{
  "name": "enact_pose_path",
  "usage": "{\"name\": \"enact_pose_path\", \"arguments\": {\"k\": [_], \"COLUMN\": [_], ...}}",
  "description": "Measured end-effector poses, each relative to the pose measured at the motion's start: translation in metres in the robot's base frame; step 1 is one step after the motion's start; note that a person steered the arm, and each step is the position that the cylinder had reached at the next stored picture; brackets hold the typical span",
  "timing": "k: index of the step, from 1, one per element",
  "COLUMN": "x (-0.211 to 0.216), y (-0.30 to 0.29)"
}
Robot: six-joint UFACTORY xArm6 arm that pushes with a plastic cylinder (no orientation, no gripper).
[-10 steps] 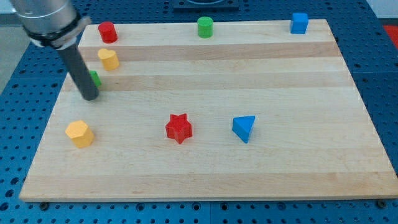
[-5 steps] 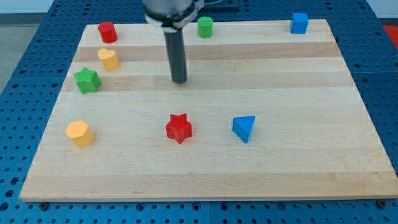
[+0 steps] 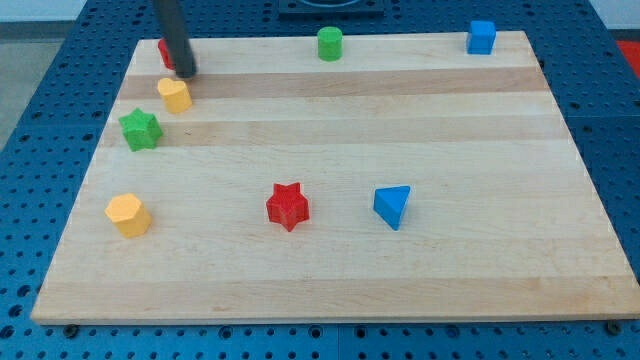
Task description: Slightly push the yellow heart towards the right
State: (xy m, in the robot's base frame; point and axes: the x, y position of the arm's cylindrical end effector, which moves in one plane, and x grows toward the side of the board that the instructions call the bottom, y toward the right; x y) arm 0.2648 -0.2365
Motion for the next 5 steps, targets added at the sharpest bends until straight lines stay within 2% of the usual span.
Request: {"name": "enact_pose_path", "arguments": {"k": [1,2,4,5], "x": [0.008,0.010,0.063,0.070], "y": [-0.067,-0.068,-0.065,-0.018]}}
